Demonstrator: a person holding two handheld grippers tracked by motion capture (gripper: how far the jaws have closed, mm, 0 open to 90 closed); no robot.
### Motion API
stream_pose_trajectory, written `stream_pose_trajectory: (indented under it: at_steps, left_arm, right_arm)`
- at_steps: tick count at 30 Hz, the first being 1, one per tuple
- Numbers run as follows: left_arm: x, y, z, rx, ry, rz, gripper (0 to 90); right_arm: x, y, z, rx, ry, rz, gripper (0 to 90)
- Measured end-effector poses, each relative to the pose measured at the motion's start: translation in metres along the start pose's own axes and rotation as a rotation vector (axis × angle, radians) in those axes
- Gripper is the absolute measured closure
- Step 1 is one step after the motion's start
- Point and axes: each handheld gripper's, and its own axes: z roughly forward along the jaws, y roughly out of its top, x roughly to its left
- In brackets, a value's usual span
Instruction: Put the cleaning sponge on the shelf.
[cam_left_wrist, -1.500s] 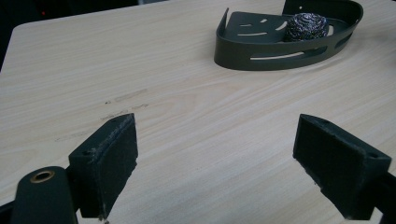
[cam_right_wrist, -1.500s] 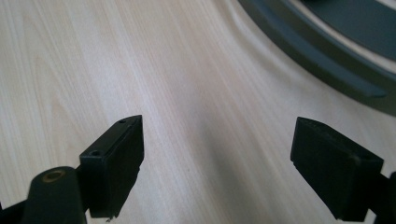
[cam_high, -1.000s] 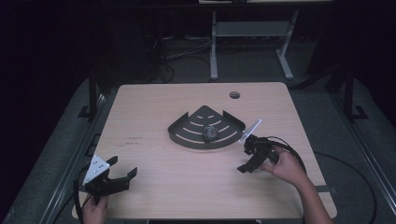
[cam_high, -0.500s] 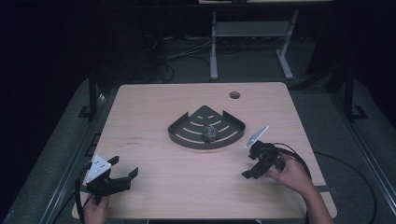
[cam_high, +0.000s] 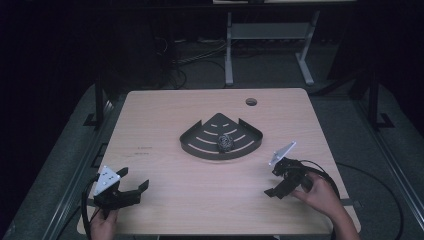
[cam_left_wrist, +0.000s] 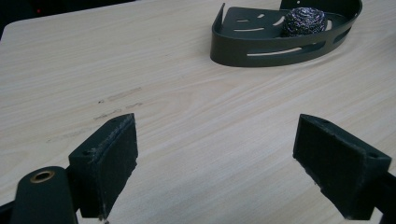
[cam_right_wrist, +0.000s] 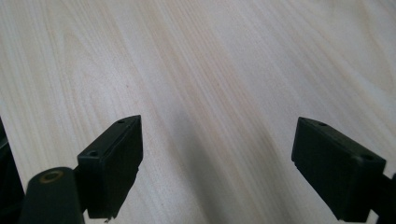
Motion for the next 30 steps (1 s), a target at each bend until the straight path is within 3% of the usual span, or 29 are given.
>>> stream_pose_trajectory:
  at_steps: [30]
  left_arm:
    - [-0.001, 0.000, 0.001, 0.001, -0.001, 0.000, 13.2]
  right_arm:
    - [0.028, -0.037, -0.003, -0.068, -0.026, 0.032, 15.7]
